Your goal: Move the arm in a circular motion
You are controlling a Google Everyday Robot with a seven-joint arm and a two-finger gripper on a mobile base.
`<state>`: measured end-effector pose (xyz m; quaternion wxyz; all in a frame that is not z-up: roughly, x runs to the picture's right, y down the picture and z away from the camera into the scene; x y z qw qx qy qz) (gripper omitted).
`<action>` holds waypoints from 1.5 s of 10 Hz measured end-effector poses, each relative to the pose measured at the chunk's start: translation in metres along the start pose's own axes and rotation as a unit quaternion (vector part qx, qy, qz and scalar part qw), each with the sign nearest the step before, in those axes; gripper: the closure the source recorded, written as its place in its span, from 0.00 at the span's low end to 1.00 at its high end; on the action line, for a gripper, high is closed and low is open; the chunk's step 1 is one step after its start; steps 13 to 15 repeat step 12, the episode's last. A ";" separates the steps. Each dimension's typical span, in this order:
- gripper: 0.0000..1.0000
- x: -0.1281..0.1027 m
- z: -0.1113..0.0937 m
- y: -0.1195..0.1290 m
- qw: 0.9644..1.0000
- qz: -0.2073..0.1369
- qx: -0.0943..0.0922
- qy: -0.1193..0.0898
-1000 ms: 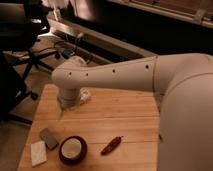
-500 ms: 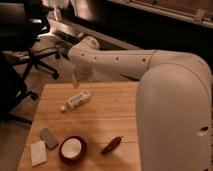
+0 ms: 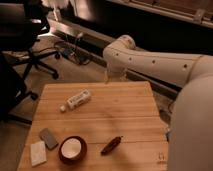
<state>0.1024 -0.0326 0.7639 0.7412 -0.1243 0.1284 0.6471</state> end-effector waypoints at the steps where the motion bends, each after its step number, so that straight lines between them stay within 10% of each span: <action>1: 0.35 0.024 -0.006 -0.025 1.000 0.027 0.015 0.006; 5: 0.35 0.128 -0.028 -0.069 0.992 0.115 0.046 0.034; 8: 0.35 0.176 -0.037 -0.019 0.991 0.128 0.000 0.049; 12: 0.35 0.192 -0.043 0.074 0.988 0.099 -0.111 0.038; 15: 0.35 0.192 -0.043 0.074 0.988 0.099 -0.111 0.038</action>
